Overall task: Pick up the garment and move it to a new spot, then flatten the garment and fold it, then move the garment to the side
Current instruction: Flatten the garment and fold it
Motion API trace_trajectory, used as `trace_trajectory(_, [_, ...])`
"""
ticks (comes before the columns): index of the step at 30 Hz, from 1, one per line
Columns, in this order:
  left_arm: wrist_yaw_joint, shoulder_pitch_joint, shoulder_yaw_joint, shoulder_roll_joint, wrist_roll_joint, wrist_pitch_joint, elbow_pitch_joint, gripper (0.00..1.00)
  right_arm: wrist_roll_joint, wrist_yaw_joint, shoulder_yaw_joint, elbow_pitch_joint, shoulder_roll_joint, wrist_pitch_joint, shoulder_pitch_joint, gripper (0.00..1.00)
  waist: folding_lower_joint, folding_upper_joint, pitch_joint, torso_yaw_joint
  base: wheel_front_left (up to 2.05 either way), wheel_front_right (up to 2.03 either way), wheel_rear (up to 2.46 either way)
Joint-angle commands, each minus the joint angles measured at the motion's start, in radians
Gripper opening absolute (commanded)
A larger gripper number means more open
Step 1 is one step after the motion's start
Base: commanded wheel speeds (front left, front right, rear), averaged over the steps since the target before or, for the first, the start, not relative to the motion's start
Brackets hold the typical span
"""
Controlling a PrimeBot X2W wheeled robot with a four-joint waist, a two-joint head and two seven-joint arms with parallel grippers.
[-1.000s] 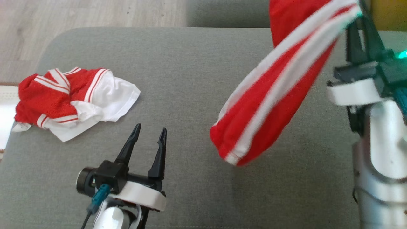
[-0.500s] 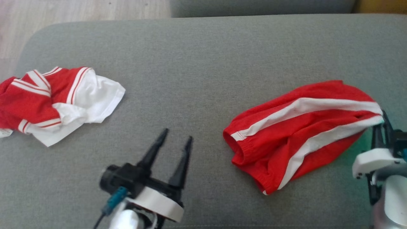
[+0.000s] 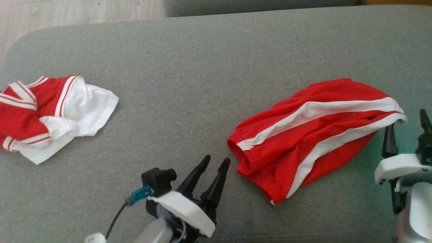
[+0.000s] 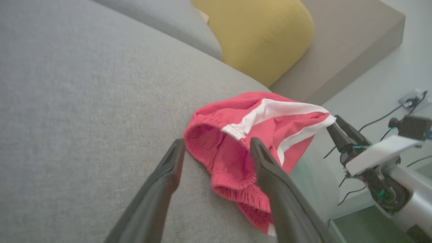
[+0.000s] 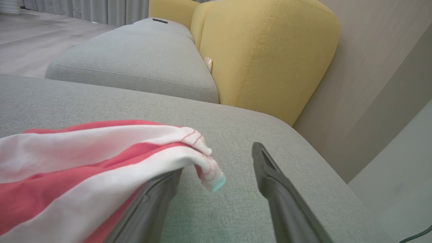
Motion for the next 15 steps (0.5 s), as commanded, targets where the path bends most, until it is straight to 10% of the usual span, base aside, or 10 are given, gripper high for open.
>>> trace_trajectory(1, [-0.006,-0.055,0.003,-0.002,-0.078,-0.006,-0.002,1.00,0.013,0.008,0.035,-0.042,-0.006,-0.006,0.003,1.00,0.0000,0.0000,0.003,-0.010,0.00,0.00,0.00])
trace_trajectory(15, [-0.006,-0.262,-0.189,-0.002,-0.645,0.068,0.147,1.00,0.075,0.008,0.096,-0.084,-0.005,-0.006,0.048,1.00,0.0000,0.0000,0.017,-0.076,0.00,0.00,0.00])
